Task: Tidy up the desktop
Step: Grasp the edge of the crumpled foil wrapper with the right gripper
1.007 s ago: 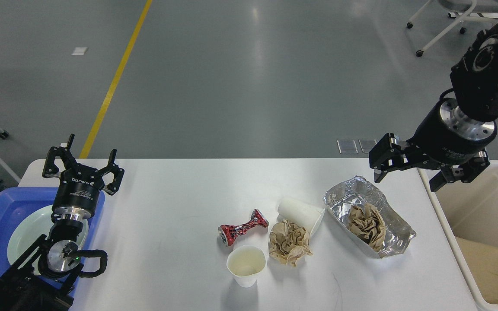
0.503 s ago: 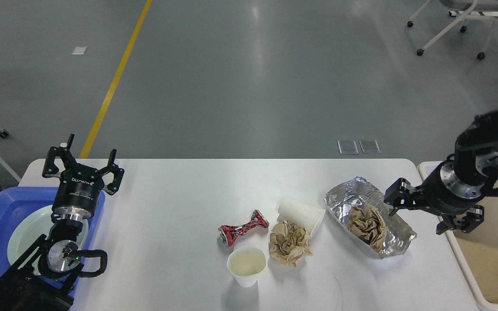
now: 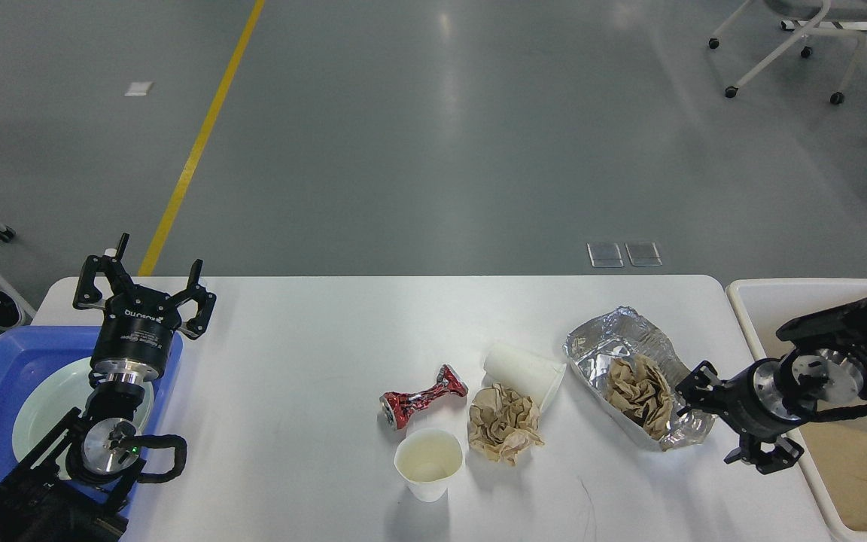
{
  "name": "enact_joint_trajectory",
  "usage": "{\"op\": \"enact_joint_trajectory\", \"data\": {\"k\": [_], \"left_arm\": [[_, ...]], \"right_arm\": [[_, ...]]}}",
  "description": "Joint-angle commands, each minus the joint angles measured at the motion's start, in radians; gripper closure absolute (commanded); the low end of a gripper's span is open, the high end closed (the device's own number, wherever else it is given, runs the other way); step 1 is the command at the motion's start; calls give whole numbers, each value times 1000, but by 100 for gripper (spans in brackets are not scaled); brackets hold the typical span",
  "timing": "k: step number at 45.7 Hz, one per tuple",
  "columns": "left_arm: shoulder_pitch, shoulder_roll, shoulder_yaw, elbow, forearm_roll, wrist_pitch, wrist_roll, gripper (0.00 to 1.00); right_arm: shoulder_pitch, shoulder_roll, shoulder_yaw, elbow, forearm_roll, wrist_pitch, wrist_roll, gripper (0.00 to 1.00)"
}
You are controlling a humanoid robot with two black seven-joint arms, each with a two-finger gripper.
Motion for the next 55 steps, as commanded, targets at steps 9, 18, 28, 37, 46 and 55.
{"op": "enact_joint_trajectory", "data": {"k": [9,18,28,37,46,55], "left_arm": [[0,0,0,0,0,0,0,4],[0,0,0,0,0,0,0,4],[0,0,0,0,0,0,0,4],[0,0,0,0,0,0,0,4],[0,0,0,0,0,0,0,4],[0,-2,0,0,0,0,0,4]], "right_arm": [[-167,36,74,-153,16,-36,2,16],[-188,43,93,-153,21,-115,2,21],[-191,43,108,-153,22,-113,0,55],[-191,45,108,-153,22,-111,0,84],[-193,48,108,-149,25,-104,-4,100],[-191,49,108,-146,53,-99,-6,100]]}}
